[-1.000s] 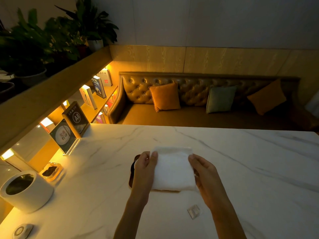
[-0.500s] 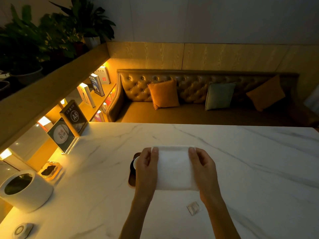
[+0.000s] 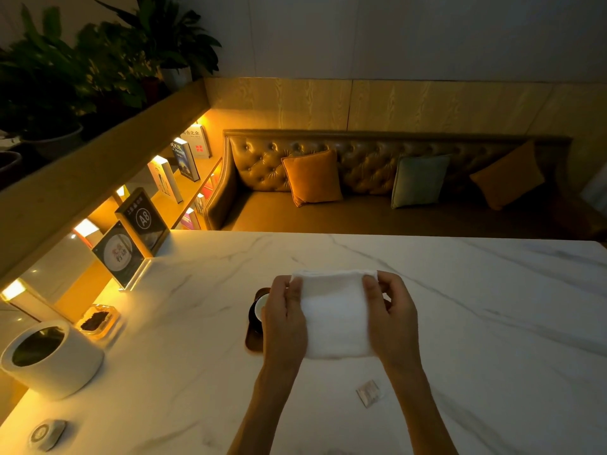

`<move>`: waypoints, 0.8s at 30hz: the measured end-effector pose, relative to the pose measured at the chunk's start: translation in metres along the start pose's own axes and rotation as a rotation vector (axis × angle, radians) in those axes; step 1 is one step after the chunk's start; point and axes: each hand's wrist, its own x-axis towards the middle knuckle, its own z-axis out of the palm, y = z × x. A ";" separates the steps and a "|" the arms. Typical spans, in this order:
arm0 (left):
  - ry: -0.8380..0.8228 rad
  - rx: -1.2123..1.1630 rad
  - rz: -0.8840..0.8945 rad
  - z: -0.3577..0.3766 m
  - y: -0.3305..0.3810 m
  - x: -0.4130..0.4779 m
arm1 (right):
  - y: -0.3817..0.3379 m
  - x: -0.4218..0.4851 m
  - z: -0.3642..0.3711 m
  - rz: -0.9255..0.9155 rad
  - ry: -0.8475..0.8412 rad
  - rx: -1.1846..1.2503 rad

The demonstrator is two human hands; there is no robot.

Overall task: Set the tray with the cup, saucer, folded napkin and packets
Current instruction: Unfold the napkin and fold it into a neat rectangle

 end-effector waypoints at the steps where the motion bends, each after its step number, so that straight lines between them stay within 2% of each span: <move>1: -0.013 -0.006 -0.009 -0.001 -0.001 0.002 | 0.001 0.001 -0.002 0.040 -0.006 0.034; 3: -0.054 -0.042 -0.067 -0.004 -0.002 0.005 | 0.004 0.004 -0.010 0.184 -0.114 0.110; 6: -0.137 -0.123 -0.278 -0.012 -0.008 0.007 | 0.011 0.007 -0.023 0.464 -0.454 0.296; 8: -0.240 -0.170 -0.414 -0.020 -0.013 0.007 | 0.019 0.007 -0.031 0.528 -0.556 0.385; 11: -0.414 -0.317 -0.515 -0.034 -0.017 0.006 | 0.027 0.009 -0.039 0.518 -0.591 0.452; 14: -0.512 -0.391 -0.505 -0.046 -0.017 0.007 | 0.027 0.010 -0.044 0.515 -0.635 0.496; 18: -0.570 -0.355 -0.445 -0.053 -0.016 0.009 | 0.026 0.009 -0.047 0.495 -0.622 0.523; 24: -0.510 -0.308 -0.275 -0.054 -0.009 0.008 | 0.024 0.009 -0.045 0.457 -0.524 0.503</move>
